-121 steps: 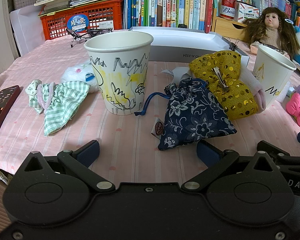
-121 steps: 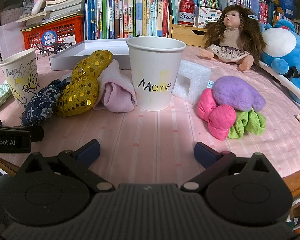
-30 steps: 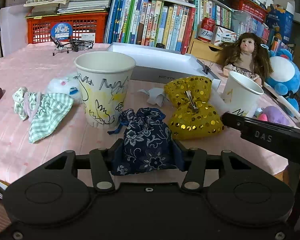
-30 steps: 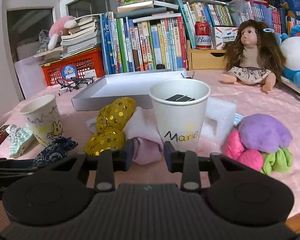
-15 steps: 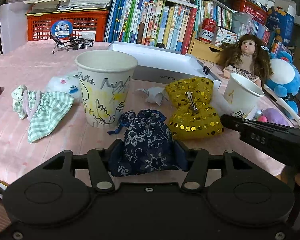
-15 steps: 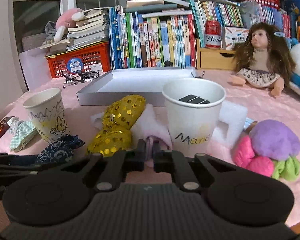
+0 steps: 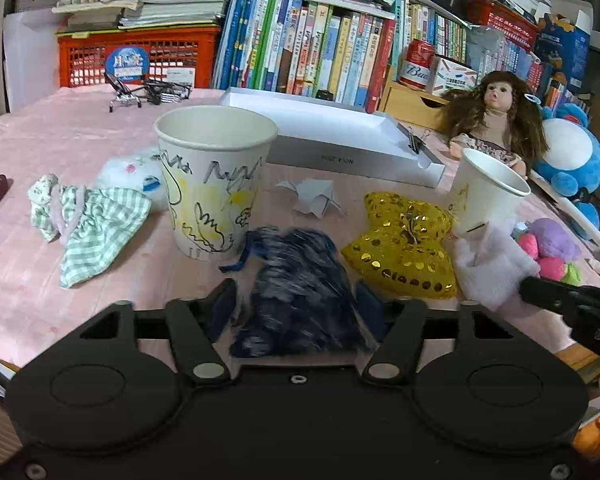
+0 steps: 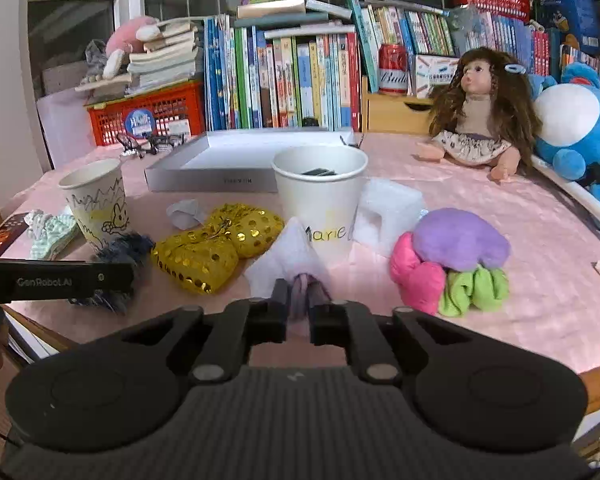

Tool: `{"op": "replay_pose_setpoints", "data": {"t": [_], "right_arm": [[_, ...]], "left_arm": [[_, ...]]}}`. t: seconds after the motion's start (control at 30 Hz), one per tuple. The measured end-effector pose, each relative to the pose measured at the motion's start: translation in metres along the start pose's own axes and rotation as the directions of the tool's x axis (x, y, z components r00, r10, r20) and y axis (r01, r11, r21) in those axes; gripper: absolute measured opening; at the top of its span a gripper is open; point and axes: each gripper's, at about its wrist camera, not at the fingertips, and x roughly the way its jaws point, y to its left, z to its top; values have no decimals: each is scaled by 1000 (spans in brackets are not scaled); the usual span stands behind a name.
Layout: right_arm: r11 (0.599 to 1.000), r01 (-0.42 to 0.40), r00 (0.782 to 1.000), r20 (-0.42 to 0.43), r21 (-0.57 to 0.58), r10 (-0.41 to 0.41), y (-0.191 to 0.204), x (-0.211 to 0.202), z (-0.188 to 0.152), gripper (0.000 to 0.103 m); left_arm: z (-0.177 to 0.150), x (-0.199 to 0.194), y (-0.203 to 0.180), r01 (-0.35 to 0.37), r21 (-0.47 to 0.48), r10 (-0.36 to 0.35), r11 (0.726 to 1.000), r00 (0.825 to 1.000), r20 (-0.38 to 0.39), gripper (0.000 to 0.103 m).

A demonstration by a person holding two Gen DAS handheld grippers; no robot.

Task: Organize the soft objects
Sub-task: 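Close left tool on the navy pouch while right tool grasps and lifts the pink sock, then carry the navy pouch with left tool while right tool carries the pink sock toward the silver tray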

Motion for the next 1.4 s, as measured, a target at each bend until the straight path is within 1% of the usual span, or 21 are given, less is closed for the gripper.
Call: {"op": "replay_pose_setpoints", "data": {"t": [0.03,0.07,0.1,0.2,0.4,0.57,0.67,0.73,0.77,0.8,0.87,0.9,1.0,1.1,1.4], "right_arm": [[1000,5,1000,14,-5,-5,-1,-1,-1,42],[1000,5,1000,24,-16,-4,0,-1,0,56],[1000,15,999,33,-26,-14,1,0,0,65],[998,15,999,42,-58,-13,5,8,1,68],[997,8,1000,19,-74,-7,9,32,0,69],[998,-5,1000,3,-70,5,9,43,-5,69],[998,-16,1000,-2,-64,15,9,46,-7,69],[998,-20,1000,-6,-64,20,10,47,-7,69],[998,-23,1000,-8,-63,22,10,47,-8,69],[998,-25,1000,-9,-59,25,10,47,-8,54],[998,-31,999,-13,-48,31,10,46,-7,46],[998,-34,999,-9,-46,33,10,44,-7,41],[998,-41,999,0,-44,41,12,39,-6,33],[998,-55,998,6,-29,55,12,33,-3,31],[996,-73,996,53,-42,75,14,8,8,30]], "left_arm": [[0,0,-1,-9,4,9,1000,1000,3,74],[-1,0,-2,-15,8,15,1000,1000,5,76],[-1,1,-3,-18,9,18,1000,1000,6,77],[-2,3,-4,-19,10,19,1000,1000,3,80],[-6,13,-7,-25,18,25,1000,1000,-15,81],[-10,18,-11,-33,35,33,999,999,-6,81],[-12,20,-15,-42,53,42,998,999,-2,79],[-13,19,-17,-45,64,45,997,999,1,72],[-13,19,-18,-49,72,49,996,999,4,65],[-12,18,-19,-50,78,50,996,999,5,60],[-12,17,-19,-44,80,44,996,999,5,54],[-11,16,-19,-41,78,41,996,999,4,53],[-10,12,-16,-26,66,26,997,1000,-1,50],[-7,4,-15,0,60,0,998,1000,0,49],[8,-26,-22,57,86,-62,995,997,56,48]]}}
